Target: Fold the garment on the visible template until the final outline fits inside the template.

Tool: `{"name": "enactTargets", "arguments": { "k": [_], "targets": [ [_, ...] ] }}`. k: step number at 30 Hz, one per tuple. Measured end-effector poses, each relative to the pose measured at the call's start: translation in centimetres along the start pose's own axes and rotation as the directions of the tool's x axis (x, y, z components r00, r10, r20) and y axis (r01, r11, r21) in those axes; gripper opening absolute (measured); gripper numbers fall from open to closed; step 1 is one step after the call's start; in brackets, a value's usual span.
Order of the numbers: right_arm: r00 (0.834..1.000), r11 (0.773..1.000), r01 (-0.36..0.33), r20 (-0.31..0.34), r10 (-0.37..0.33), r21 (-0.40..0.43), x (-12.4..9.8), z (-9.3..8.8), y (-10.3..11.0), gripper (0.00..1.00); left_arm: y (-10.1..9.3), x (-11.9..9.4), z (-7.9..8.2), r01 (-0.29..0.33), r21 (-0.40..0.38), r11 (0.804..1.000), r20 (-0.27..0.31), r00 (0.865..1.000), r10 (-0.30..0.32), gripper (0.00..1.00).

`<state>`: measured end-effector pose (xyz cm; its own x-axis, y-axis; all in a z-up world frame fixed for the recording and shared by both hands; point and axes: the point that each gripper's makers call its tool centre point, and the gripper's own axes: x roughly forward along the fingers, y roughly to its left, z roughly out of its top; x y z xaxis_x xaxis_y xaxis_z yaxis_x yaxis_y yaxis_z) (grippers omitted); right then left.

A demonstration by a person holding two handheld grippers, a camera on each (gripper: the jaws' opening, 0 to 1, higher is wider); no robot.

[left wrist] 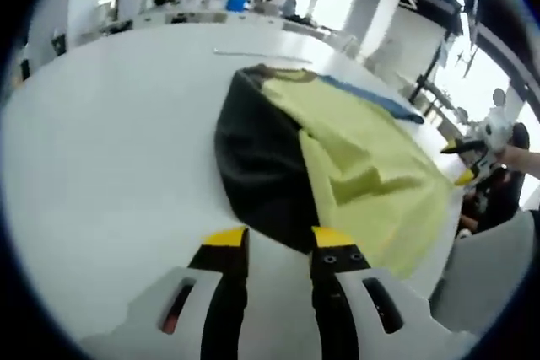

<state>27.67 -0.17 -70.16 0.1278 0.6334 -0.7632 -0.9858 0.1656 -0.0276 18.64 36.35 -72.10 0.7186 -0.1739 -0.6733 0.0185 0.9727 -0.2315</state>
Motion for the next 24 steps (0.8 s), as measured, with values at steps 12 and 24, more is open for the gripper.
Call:
{"name": "enactTargets", "arguments": {
  "k": [12,24],
  "targets": [
    [1.0,1.0,-0.002,-0.006,0.002,0.01,0.14,-0.3,0.22,0.51,0.35,0.42,0.06,-0.07,0.222,0.973,0.02,0.998,0.067,0.12],
    [1.0,1.0,-0.002,-0.005,0.002,0.004,0.17,-0.03,0.17,0.5,-0.32,0.69,-0.01,-0.042,0.216,0.976,0.026,0.999,0.038,0.0]
  ]
}}
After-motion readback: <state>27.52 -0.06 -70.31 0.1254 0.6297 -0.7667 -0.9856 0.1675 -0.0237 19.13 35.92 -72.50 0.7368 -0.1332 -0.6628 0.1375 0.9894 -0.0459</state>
